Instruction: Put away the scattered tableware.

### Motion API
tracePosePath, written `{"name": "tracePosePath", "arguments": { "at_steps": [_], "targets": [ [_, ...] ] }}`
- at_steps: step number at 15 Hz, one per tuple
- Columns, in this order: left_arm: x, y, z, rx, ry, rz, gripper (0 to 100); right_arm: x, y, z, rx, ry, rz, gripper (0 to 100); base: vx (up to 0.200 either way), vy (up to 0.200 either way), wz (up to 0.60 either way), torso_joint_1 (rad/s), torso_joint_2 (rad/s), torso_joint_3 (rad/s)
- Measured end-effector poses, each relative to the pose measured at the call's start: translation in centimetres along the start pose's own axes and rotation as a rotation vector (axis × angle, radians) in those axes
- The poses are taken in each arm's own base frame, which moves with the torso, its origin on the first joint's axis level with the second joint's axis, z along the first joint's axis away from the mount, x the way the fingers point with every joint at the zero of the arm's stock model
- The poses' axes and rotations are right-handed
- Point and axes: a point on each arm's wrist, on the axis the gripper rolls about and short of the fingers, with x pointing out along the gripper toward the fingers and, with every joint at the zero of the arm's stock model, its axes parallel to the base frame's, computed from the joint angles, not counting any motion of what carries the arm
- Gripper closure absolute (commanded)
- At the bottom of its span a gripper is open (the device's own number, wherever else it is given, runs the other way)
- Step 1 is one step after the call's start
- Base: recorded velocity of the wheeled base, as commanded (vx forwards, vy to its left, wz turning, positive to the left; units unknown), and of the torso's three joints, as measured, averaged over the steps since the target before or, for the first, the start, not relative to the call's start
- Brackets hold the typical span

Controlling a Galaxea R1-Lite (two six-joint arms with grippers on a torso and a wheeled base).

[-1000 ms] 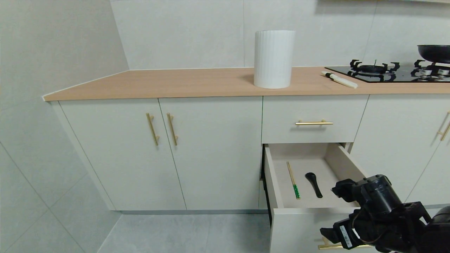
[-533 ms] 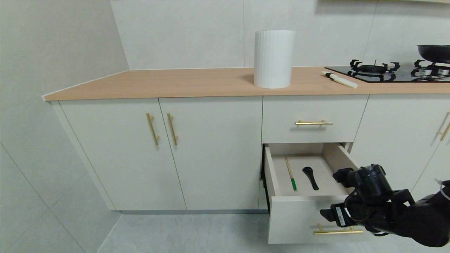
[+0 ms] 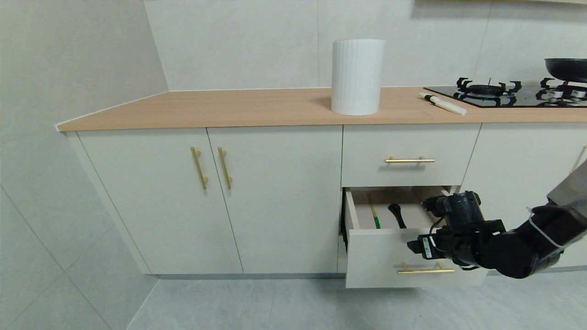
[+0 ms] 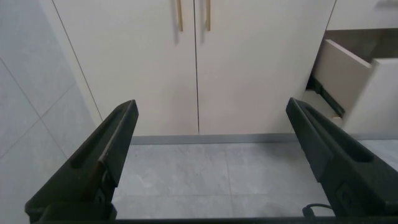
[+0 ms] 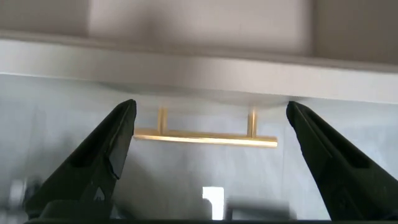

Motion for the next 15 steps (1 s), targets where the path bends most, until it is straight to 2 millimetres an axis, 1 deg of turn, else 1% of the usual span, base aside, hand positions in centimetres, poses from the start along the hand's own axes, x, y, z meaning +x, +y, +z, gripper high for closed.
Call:
{"name": "tracePosePath", "arguments": {
  "at_steps": [2,5,9,11,15],
  "targets": [
    [0.0,0.0,0.0,0.0,0.0,0.0,0,1.7,0.1,1.3,0.011,-0.021,-0.016,0,0.0,0.0,0.0,0.0,0.0,0.0],
    [0.0,0.0,0.0,0.0,0.0,0.0,0,4.3,0.0,2.5,0.031,-0.045,-0.034,0,0.0,0.0,0.0,0.0,0.0,0.0],
    [0.0,0.0,0.0,0.0,0.0,0.0,0,7.6,-0.6,4.4,0.067,-0.098,-0.056,0,0.0,0.0,0.0,0.0,0.0,0.0],
    [0.0,0.0,0.0,0.0,0.0,0.0,0,9.0,-1.1,4.9,0.092,-0.118,-0.079,0,0.0,0.0,0.0,0.0,0.0,0.0],
    [0.0,0.0,0.0,0.0,0.0,0.0,0,11.3,-1.5,4.8,0.173,-0.131,-0.113,0,0.0,0.0,0.0,0.0,0.0,0.0]
  ]
}}
